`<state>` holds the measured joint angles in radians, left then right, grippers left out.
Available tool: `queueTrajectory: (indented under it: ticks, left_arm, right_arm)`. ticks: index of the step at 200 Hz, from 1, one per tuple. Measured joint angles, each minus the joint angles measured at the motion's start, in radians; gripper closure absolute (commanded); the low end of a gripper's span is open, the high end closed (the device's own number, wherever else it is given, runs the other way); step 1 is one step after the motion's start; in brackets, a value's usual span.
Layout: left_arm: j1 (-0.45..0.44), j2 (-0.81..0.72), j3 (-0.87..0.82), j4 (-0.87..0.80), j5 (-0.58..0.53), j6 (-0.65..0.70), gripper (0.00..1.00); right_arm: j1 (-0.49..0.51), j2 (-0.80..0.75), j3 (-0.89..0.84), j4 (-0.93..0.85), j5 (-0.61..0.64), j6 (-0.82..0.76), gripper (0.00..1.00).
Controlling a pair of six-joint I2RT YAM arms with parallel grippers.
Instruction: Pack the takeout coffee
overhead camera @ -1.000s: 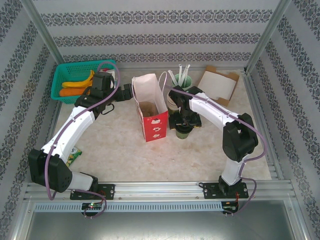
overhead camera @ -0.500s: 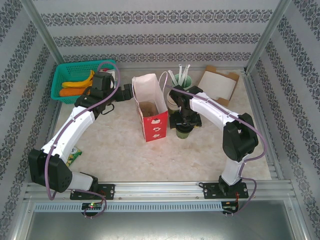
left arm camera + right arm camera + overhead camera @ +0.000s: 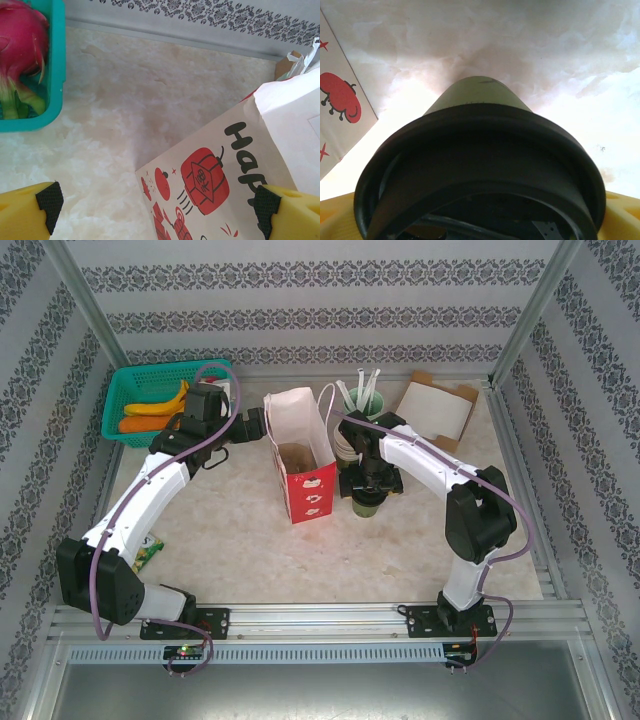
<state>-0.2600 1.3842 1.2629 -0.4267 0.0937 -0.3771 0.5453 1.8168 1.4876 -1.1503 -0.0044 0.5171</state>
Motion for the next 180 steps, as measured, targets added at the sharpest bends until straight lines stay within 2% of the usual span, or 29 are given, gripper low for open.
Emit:
queueTrajectory:
  ticks: [19, 100, 137, 180]
  left_arm:
    - [0.000, 0.000, 0.000, 0.000, 0.000, 0.000, 0.01]
    - [0.004, -0.007, 0.000, -0.003, -0.029, 0.000, 0.01]
    - [0.065, 0.014, 0.103, -0.036, -0.026, -0.005, 0.00]
    - [0.112, 0.150, 0.287, -0.057, 0.106, 0.065, 0.00]
  right_arm:
    - [0.000, 0.000, 0.000, 0.002, 0.000, 0.000, 0.07]
    - [-0.014, -0.017, -0.011, -0.003, 0.003, -0.027, 0.38]
    - [-0.020, -0.083, -0.022, -0.024, 0.012, -0.059, 0.45]
    - [-0.020, -0.180, -0.047, -0.056, 0.013, -0.106, 0.45]
